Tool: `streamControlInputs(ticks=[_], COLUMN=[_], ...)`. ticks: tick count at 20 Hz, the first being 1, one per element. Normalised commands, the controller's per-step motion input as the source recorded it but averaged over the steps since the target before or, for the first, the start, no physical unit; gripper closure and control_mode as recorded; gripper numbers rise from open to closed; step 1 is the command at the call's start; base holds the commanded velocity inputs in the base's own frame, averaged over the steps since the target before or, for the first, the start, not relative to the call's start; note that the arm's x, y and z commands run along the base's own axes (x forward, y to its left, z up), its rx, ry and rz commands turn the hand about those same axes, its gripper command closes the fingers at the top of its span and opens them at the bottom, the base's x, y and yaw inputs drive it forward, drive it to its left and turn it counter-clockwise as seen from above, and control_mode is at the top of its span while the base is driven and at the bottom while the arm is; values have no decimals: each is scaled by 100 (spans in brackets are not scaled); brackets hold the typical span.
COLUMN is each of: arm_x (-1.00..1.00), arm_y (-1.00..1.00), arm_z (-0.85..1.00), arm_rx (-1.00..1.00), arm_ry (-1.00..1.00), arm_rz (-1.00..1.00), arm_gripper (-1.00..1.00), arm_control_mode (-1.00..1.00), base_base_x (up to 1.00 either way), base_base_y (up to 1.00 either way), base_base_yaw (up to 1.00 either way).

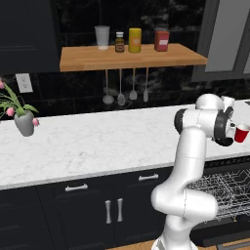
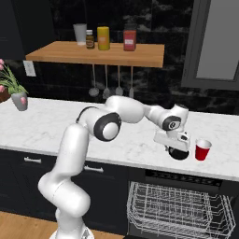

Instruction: Pick up the cup and bowl from the counter, place them in the dishwasher, and close the dishwasher door.

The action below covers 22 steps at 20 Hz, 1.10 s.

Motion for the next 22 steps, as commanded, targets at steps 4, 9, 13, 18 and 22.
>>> streamControlInputs(ticks=[4, 9, 13, 18, 22], arm_x=[-99, -100, -100, -100, -63], arm_y=[76, 66, 23, -2, -40], arm_z=[3, 2, -4, -18, 0], arm_rx=[0, 0, 0, 0, 0], arm_ry=[-18, -19, -20, -15, -11], arm_rz=[10, 13, 7, 0, 0], arm_gripper=[100, 100, 100, 100, 100], arm_control_mode=[-100, -100, -100, -100, -100], base_base_x=[0, 0, 0, 0, 0], base_base_y=[0, 0, 0, 0, 0], base_base_yaw=[0, 0, 0, 0, 0])
